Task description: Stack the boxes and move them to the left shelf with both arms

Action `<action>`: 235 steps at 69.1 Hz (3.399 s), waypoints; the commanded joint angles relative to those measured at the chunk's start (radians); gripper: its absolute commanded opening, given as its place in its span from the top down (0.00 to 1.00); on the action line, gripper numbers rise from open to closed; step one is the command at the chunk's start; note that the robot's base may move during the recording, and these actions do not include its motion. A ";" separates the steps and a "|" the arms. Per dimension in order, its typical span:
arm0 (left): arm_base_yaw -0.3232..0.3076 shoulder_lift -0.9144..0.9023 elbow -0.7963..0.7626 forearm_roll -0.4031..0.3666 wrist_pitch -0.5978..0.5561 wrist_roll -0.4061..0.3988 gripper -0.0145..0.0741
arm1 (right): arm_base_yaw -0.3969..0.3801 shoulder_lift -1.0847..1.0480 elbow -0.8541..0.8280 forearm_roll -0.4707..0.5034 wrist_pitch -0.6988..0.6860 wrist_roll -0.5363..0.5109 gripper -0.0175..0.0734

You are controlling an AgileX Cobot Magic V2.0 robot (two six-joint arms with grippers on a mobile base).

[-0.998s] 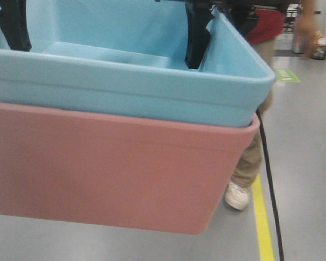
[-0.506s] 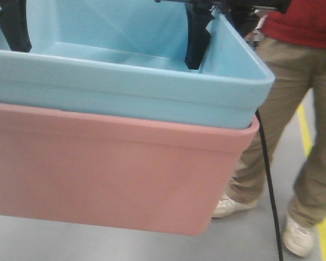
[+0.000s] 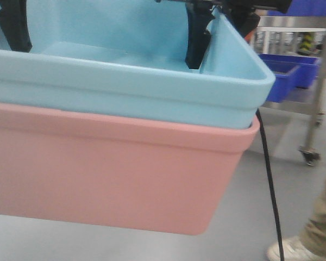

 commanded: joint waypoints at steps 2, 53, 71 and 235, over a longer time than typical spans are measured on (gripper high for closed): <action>-0.030 -0.064 -0.042 -0.084 -0.069 0.081 0.84 | -0.011 -0.038 -0.031 -0.047 -0.130 -0.003 0.75; -0.030 -0.064 -0.042 -0.099 -0.069 0.081 0.84 | -0.011 -0.038 -0.031 -0.047 -0.129 -0.003 0.75; -0.030 -0.064 -0.042 -0.117 -0.067 0.081 0.84 | -0.011 -0.038 -0.031 -0.047 -0.130 -0.003 0.75; -0.030 -0.064 -0.042 -0.180 -0.068 0.081 0.84 | -0.011 -0.038 -0.031 -0.047 -0.131 -0.003 0.75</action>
